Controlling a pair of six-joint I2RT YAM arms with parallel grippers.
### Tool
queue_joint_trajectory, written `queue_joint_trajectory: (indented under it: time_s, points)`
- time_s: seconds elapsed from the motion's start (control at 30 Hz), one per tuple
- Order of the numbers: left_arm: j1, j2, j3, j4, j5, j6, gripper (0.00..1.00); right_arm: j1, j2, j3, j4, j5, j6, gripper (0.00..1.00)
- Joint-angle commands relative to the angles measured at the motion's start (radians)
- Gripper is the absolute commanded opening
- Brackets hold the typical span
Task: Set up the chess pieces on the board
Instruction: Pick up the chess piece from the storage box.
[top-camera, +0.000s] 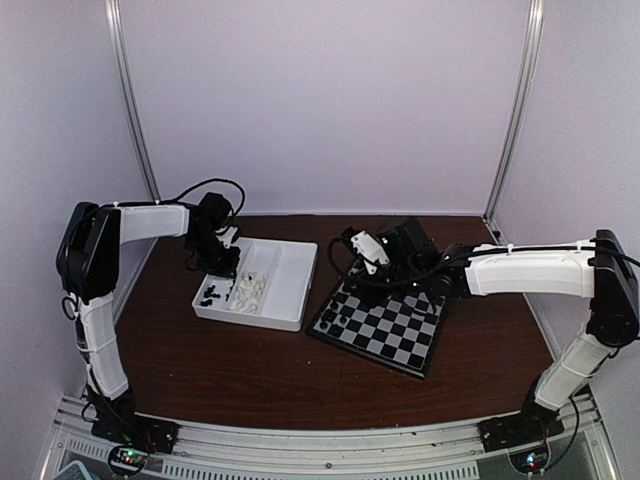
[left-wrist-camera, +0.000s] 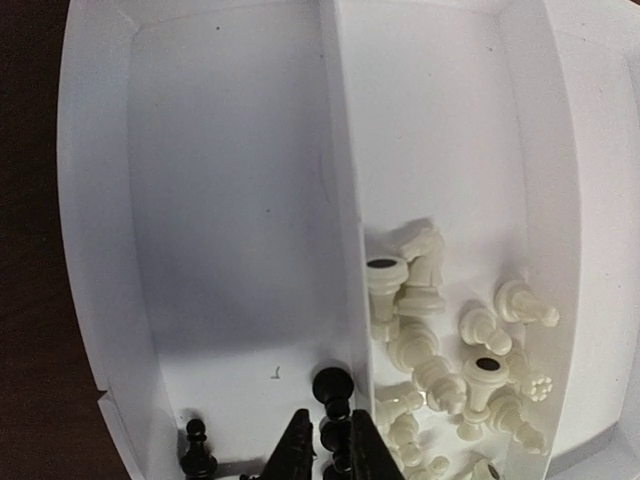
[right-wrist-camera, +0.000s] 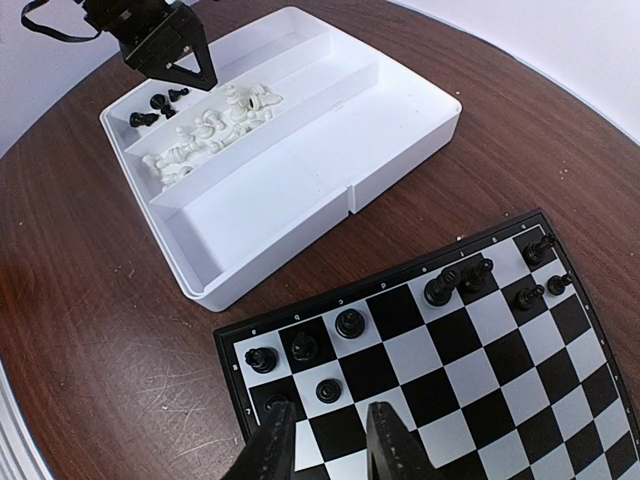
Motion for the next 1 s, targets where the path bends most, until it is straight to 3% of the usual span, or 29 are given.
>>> queue_joint_trajectory:
  time_s: [0.0,0.83,0.97]
  points:
    - [0.003,0.029,0.034,0.015,0.017,0.010,0.15,0.004,-0.008,0.009,-0.007,0.022,-0.010,0.27]
    - [0.003,0.081,0.050,-0.019,0.006,0.017,0.15,0.004,0.005,0.008,-0.006,0.029,-0.007,0.27]
    - [0.003,0.084,0.053,-0.025,0.005,0.018,0.10,0.004,0.004,0.006,-0.004,0.029,-0.005,0.27]
